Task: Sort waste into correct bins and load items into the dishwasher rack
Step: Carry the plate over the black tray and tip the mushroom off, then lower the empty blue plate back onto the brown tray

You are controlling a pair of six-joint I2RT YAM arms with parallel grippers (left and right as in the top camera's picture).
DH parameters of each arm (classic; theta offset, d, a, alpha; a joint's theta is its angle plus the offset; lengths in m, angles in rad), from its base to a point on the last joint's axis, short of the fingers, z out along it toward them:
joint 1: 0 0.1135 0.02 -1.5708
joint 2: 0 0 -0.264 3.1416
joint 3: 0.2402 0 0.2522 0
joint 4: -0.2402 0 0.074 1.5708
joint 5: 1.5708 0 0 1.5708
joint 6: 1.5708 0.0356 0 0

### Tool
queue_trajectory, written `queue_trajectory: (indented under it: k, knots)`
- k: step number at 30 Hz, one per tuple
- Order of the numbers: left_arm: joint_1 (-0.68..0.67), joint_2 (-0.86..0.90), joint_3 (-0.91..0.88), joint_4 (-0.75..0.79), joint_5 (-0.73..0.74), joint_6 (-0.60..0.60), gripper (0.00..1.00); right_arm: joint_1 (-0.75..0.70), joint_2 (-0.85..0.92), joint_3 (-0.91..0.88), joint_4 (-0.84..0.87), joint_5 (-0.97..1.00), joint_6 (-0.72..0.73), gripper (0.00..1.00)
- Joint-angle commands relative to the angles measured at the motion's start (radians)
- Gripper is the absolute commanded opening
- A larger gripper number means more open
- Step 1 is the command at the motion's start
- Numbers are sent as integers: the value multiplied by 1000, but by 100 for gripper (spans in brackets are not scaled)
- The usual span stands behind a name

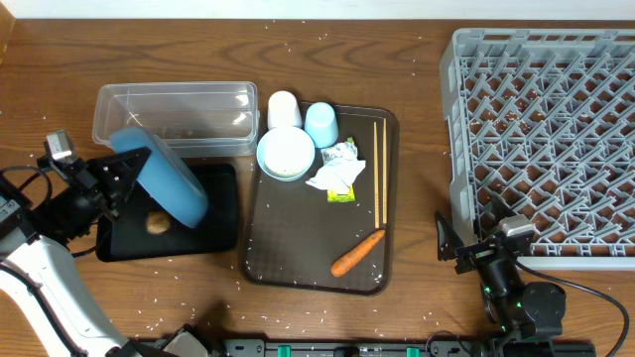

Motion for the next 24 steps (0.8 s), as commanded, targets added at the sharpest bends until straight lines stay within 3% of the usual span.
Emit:
queue_trajectory:
  k: [1,7,11,16,24]
  knots:
    - [-1,3,-2,-18,-17,27,6,9,-4,-2,-4,3,-8,99]
    - [-129,-44,0,-31,-105,-14,6,9,-4,-2,-4,3,-8,99]
    - [-352,-121,3,-30,-355,-87,6,9,-4,-2,-4,3,-8,99]
    - [-745,-180,3,-7,-720,-199,6,9,-4,-2,-4,3,-8,99]
    - [-1270,-57,3,23,-1274,-356,6,9,-4,-2,-4,3,-8,99]
